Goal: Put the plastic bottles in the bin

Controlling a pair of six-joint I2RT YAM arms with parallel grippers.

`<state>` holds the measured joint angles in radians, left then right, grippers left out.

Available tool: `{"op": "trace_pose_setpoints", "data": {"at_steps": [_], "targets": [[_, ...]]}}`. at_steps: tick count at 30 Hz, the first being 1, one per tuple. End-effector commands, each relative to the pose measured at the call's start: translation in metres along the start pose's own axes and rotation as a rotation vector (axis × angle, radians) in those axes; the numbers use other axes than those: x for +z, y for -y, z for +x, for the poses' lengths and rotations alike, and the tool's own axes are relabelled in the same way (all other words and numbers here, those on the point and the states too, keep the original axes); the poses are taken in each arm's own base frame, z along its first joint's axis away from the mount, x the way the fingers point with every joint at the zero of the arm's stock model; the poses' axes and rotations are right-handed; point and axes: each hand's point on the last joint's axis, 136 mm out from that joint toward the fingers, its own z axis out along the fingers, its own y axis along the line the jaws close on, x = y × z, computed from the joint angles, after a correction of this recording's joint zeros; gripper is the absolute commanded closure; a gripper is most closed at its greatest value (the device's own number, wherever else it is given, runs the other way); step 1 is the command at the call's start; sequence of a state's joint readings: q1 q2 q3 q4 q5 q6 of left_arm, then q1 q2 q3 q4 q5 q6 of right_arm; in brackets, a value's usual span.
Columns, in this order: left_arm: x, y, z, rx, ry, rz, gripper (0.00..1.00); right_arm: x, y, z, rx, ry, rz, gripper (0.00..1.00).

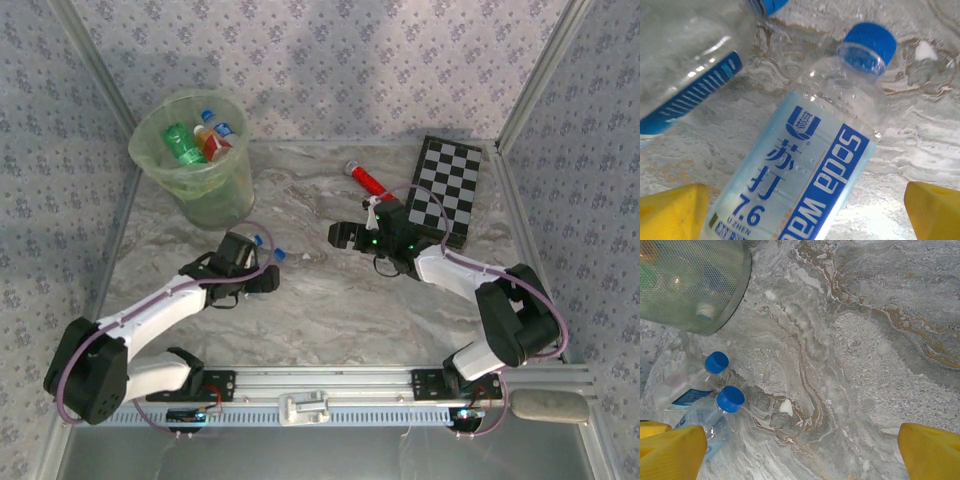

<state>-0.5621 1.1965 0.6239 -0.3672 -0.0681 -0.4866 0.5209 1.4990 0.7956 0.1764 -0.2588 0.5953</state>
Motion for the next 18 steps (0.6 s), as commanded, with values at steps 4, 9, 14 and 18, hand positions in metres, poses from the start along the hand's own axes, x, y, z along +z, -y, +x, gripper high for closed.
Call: {"op": "trace_pose_setpoints", "data": {"at_steps": [4,9,14,18], "targets": [[0.019,0.011,0.003,0.085,-0.081,-0.027,0.00,-0.004,-0.006,-0.012,0.007,0.026,-0.013,0.00],[0.030,0.017,0.003,0.147,-0.115,-0.054,0.06,-0.007,-0.003,-0.011,0.004,0.026,-0.002,0.00],[0.037,0.025,0.004,0.221,-0.138,-0.083,0.19,-0.009,-0.001,-0.013,0.006,0.028,0.003,0.00],[0.041,0.027,0.008,0.278,-0.155,-0.129,0.37,-0.009,0.000,-0.013,0.008,0.031,0.004,0.00]]}}
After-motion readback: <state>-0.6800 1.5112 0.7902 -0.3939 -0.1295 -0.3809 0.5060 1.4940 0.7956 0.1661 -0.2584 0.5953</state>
